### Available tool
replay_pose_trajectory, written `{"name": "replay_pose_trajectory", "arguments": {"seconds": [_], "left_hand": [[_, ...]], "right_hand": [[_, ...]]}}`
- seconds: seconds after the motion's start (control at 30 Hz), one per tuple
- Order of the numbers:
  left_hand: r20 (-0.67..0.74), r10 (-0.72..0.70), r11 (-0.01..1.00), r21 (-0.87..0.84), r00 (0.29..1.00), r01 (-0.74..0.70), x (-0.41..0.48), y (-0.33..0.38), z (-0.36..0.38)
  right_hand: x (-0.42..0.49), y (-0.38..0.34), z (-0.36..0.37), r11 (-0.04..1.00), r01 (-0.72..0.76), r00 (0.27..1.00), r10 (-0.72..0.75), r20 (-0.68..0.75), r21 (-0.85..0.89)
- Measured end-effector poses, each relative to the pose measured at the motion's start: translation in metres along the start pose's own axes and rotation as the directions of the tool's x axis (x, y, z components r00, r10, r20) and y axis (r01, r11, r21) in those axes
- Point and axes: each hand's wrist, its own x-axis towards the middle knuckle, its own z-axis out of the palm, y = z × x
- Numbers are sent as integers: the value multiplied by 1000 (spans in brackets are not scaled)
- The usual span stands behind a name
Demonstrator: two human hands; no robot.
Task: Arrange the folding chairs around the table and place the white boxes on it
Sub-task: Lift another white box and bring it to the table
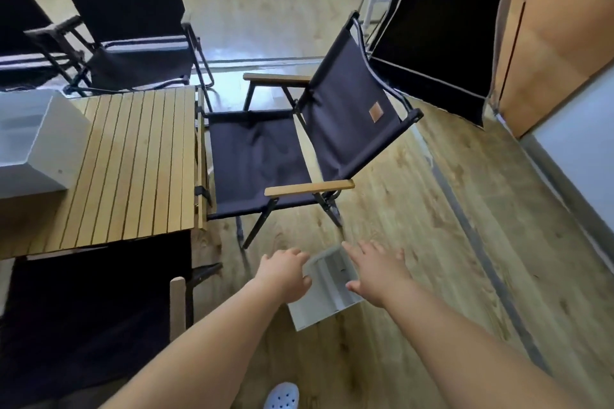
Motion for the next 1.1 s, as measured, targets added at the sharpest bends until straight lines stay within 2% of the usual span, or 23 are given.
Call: {"name": "replay_pose_trajectory", "arguments": {"seconds": [0.17,0.37,0.6,0.7,0.8,0.87,1.0,1.1], "left_hand": [[2,-95,993,-76,996,94,58,-7,91],[92,-169,980,-90,981,177,140,-23,231],[291,-94,995,38,952,87,221,-47,352],[375,-87,994,90,923,57,239,-50,381],[369,-104,990,126,924,62,249,-56,405],[330,-122,989,115,936,88,248,-60,413],[213,-149,988,82,966,134,224,-57,391],[234,-141,989,76,962,127,184,-44,345]], "right_hand": [[71,34,80,993,102,993,-99,58,-58],[171,66,214,973,191,977,-176,122,-131],[272,86,339,951,297,928,-265,264,-91],[303,89,380,938,326,887,-259,383,-120],[318,87,405,935,317,868,-219,445,-158],[315,86,411,922,325,875,-208,438,-210],[287,81,386,938,307,907,-238,347,-159],[254,75,344,911,364,886,-276,374,-192]]}}
